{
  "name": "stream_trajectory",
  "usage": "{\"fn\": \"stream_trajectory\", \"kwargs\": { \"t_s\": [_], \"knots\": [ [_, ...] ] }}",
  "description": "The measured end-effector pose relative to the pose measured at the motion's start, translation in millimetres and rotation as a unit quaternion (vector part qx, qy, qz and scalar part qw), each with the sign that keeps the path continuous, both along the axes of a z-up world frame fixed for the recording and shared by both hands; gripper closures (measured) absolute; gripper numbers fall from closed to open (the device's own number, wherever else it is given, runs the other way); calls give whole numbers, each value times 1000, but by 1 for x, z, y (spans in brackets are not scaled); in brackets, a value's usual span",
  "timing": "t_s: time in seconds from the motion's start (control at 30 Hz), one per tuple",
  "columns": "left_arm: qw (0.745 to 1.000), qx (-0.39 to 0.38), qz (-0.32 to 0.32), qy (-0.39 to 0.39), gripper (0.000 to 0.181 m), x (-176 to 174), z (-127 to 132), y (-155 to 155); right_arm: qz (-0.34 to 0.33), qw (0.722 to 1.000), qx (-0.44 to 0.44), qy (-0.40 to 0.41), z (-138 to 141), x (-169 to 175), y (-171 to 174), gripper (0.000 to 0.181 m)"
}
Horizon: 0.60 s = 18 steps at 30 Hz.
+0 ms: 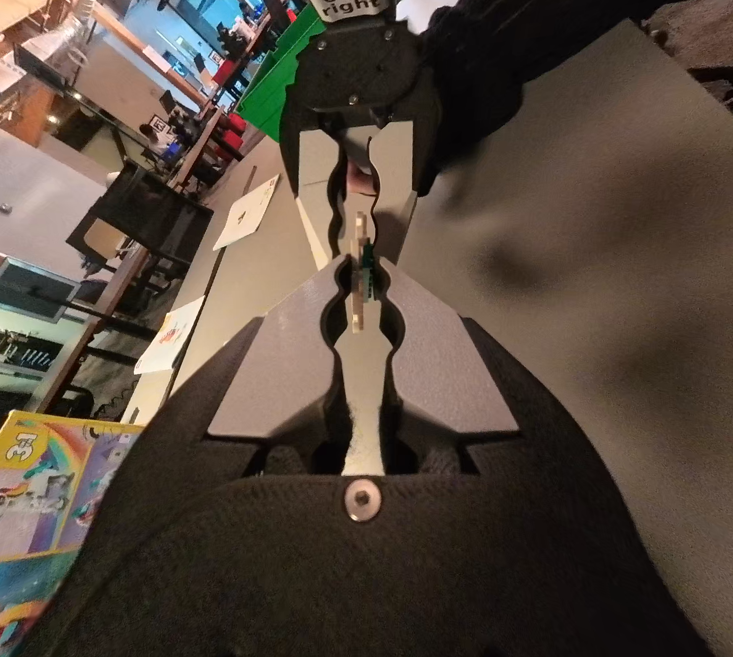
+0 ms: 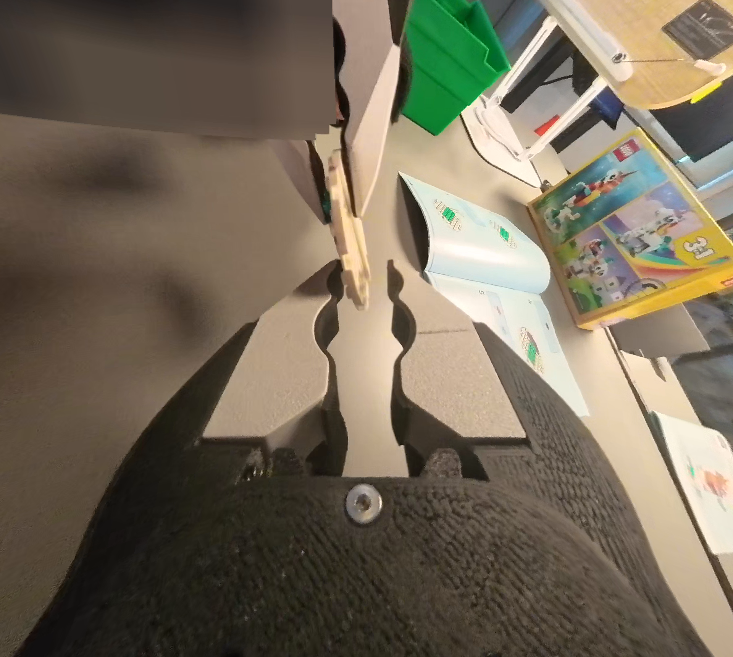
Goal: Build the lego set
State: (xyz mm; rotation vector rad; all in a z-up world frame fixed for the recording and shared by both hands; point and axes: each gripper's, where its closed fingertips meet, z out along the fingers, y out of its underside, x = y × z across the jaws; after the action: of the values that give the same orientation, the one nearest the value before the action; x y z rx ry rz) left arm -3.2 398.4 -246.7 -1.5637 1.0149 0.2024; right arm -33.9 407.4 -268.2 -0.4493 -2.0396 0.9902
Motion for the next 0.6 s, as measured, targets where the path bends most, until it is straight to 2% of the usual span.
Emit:
{"fn": "stream_trajectory", "kwargs": {
  "t_s": [0.2, 0.4, 0.47, 0.6],
  "knots": [
    [1000, 3, -25, -6, 173, 5, 1, -5, 29, 999, 32, 7, -5, 6, -8, 173],
    [999, -11, -30, -36, 171, 2, 1, -8, 28, 999, 36, -22, -10, 7, -11, 174],
    [999, 11, -31, -40, 160, 2, 8, -9, 24, 999, 39, -25, -12, 6, -9, 174],
    [998, 0, -34, -49, 161, 2, 9, -11, 25, 999, 31, -24, -10, 7, -9, 174]
  ]
}}
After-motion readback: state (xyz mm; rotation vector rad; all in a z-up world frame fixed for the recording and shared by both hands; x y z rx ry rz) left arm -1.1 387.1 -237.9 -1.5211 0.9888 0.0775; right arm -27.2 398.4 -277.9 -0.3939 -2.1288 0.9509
